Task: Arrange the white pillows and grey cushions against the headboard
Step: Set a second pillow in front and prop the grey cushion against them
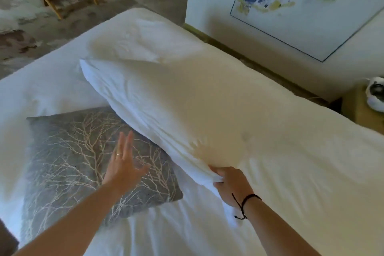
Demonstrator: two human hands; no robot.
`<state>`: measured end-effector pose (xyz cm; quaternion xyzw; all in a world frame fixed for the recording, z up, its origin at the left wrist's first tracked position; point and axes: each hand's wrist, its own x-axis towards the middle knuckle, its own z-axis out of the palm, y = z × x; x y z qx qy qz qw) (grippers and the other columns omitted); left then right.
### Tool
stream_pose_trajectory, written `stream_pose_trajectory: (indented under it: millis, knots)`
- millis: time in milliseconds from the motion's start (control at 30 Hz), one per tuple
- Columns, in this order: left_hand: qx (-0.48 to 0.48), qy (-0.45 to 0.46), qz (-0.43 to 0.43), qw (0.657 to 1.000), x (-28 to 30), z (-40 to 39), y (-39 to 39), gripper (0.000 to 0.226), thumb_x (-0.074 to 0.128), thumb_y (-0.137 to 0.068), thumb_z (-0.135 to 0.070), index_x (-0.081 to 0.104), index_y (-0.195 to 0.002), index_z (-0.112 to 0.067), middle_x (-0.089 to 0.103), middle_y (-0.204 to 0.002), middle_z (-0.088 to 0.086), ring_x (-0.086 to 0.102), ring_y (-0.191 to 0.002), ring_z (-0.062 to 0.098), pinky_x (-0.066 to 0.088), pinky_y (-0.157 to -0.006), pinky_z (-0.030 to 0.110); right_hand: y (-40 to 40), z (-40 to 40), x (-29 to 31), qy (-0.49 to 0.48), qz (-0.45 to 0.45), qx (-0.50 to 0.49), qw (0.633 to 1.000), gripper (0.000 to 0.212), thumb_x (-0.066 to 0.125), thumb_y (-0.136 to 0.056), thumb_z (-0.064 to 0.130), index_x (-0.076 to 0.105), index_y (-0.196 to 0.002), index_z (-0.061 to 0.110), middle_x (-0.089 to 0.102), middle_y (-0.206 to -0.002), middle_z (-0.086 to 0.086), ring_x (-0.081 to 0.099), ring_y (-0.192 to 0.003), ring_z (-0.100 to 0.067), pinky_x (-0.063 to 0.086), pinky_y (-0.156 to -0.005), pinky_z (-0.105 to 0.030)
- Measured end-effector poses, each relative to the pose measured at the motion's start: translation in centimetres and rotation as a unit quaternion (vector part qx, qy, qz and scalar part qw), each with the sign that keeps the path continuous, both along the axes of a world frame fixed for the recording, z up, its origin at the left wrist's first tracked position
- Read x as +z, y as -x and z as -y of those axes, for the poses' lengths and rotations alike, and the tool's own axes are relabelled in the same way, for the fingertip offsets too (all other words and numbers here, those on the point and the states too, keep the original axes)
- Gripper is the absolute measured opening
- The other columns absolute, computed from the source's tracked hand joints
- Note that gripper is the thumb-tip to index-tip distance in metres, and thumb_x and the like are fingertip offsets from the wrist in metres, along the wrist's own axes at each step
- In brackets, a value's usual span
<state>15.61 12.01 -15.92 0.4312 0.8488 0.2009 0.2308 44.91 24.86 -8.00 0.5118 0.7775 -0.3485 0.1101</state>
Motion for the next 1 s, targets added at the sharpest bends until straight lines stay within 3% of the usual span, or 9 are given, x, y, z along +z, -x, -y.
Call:
stream_pose_trajectory:
  millis: [67,200,300,367,467,633,733,867,1000]
  knots:
    - [-0.12,-0.045,-0.12,0.984,2.9,-0.8,-4.6,0.118,0.071,-0.074,-0.061,-0.015,-0.152,-0.043,-0.022,-0.163,-0.006,-0.002,-0.15,0.026,0.016,-0.117,0.052,-5.1,1.7,1.7,0.011,0.011,-0.002,1.0,0.047,0.052,-0.094,0.015,0.052,-0.137,0.034,0.052,-0.142,0.006,0.048,-0.129,-0.017,0.04,-0.104,-0.024]
    - [-0.337,-0.012,-0.321,0.885,7.3,-2.5,-15.2,0.102,0.057,-0.077,-0.073,0.006,-0.156,-0.033,0.008,-0.166,0.003,0.007,-0.152,0.026,-0.003,-0.12,0.055,-15.9,5.2,6.0,0.015,0.019,-0.006,1.0,0.044,0.055,-0.094,0.017,0.054,-0.135,0.035,0.055,-0.135,0.01,0.052,-0.123,-0.015,0.04,-0.102,-0.022]
    - [-0.399,0.05,-0.359,0.842,9.9,-2.8,-22.2,0.09,0.07,-0.074,-0.062,0.039,-0.147,-0.021,0.047,-0.146,0.01,0.046,-0.132,0.031,0.025,-0.115,0.053,-24.1,7.8,8.6,-0.008,0.029,-0.005,1.0,0.045,0.053,-0.094,0.019,0.053,-0.136,0.036,0.065,-0.118,0.007,0.055,-0.098,-0.012,0.043,-0.086,-0.018]
    - [-0.461,0.056,-0.395,0.793,11.3,-2.2,-26.8,0.056,0.076,-0.07,-0.037,0.063,-0.12,-0.015,0.067,-0.109,0.008,0.065,-0.097,0.026,0.049,-0.091,0.04,-29.2,9.3,9.6,-0.032,0.055,0.006,0.998,0.045,0.051,-0.095,0.023,0.051,-0.138,0.036,0.063,-0.125,0.001,0.055,-0.104,-0.016,0.04,-0.082,-0.017]
    - [-0.55,0.055,-0.388,0.738,12.9,-1.0,-33.7,0.022,0.071,-0.064,-0.014,0.069,-0.085,-0.018,0.067,-0.077,0.001,0.066,-0.068,0.021,0.05,-0.063,0.03,-35.8,11.2,10.3,-0.071,0.089,0.006,0.993,0.047,0.048,-0.095,0.022,0.048,-0.139,0.039,0.06,-0.126,0.001,0.051,-0.119,-0.02,0.035,-0.088,-0.023]
    - [-0.551,0.087,-0.305,0.772,14.8,0.4,-43.3,0.025,0.043,-0.091,-0.014,0.06,-0.108,-0.018,0.068,-0.108,0.006,0.065,-0.099,0.029,0.046,-0.081,0.036,-45.7,13.1,12.8,-0.154,0.076,-0.11,0.979,0.043,0.046,-0.096,0.015,0.058,-0.13,0.038,0.062,-0.111,0.0,0.056,-0.108,-0.024,0.04,-0.084,-0.028]
    - [-0.526,0.031,-0.233,0.818,18.1,-0.6,-48.4,0.024,0.043,-0.092,-0.025,0.063,-0.106,-0.021,0.068,-0.108,0.004,0.063,-0.102,0.028,0.045,-0.082,0.033,-50.7,12.7,15.4,-0.28,0.001,-0.251,0.926,0.039,0.05,-0.096,0.014,0.059,-0.131,0.029,0.058,-0.133,-0.003,0.052,-0.122,-0.025,0.041,-0.1,-0.033]
    - [-0.483,-0.027,-0.144,0.863,23.9,-3.7,-55.1,0.028,0.047,-0.095,-0.032,0.063,-0.085,-0.011,0.068,-0.098,0.014,0.063,-0.096,0.034,0.043,-0.075,0.033,-54.1,12.5,18.7,-0.334,0.027,-0.33,0.883,0.07,0.053,-0.094,0.043,0.014,-0.152,0.034,0.001,-0.162,-0.009,0.007,-0.146,-0.033,0.017,-0.116,-0.049]
    - [-0.422,-0.057,-0.065,0.903,28.2,-5.7,-60.8,0.044,0.051,-0.096,-0.036,0.06,-0.068,-0.004,0.056,-0.068,0.005,0.056,-0.071,0.025,0.042,-0.066,0.031,-54.4,16.2,19.3,-0.196,-0.204,-0.4,0.872,0.09,0.055,-0.087,0.061,-0.004,-0.151,0.039,-0.01,-0.162,0.003,0.001,-0.148,-0.018,0.016,-0.115,-0.041]
